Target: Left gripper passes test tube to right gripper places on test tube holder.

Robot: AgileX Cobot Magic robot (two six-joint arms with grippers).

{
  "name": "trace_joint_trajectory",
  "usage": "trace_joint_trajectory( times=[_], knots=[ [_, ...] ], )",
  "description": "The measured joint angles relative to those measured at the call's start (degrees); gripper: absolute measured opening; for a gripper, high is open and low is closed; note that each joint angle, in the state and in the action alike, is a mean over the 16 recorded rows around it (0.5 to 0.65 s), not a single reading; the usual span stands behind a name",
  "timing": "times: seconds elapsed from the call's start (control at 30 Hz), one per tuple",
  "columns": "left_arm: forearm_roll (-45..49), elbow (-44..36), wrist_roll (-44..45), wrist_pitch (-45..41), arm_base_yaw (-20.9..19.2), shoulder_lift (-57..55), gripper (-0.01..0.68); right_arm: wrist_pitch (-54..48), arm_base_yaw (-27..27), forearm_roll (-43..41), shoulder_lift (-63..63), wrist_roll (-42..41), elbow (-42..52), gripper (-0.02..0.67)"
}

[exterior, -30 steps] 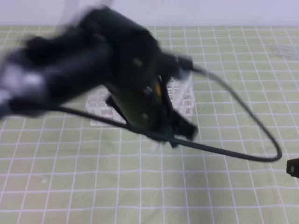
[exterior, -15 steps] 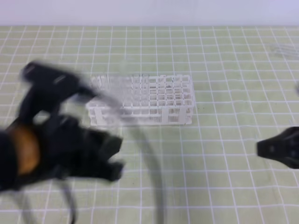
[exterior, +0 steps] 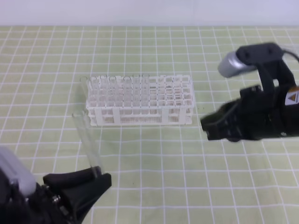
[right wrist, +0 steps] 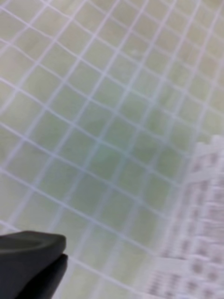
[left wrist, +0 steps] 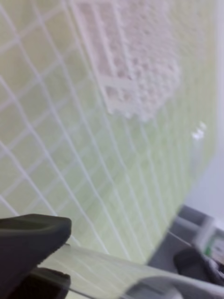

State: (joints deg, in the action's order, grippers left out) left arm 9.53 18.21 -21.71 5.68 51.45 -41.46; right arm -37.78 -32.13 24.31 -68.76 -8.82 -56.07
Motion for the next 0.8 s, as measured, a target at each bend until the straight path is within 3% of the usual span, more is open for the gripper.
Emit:
trace_joint_trajectory(
  times=[0.2,0.57,0.8],
  knots=[
    [0.54,-3.96,0.83,8.75,-0.63,-1.46,0.016,14.50,-6.89,-1.86,4.13,-2.92,3.90,-0.017],
    [1.81,-4.22,3.74,11.51,-1.55,-6.33,0.029,46.89,-22.18,-2.19,12.36,-8.02,17.46,-0.007],
    [2.80,-4.18,5.01,12.22,-1.53,-8.65,0.047,55.35,-27.89,-2.28,10.64,-7.98,19.73,0.110]
  ],
)
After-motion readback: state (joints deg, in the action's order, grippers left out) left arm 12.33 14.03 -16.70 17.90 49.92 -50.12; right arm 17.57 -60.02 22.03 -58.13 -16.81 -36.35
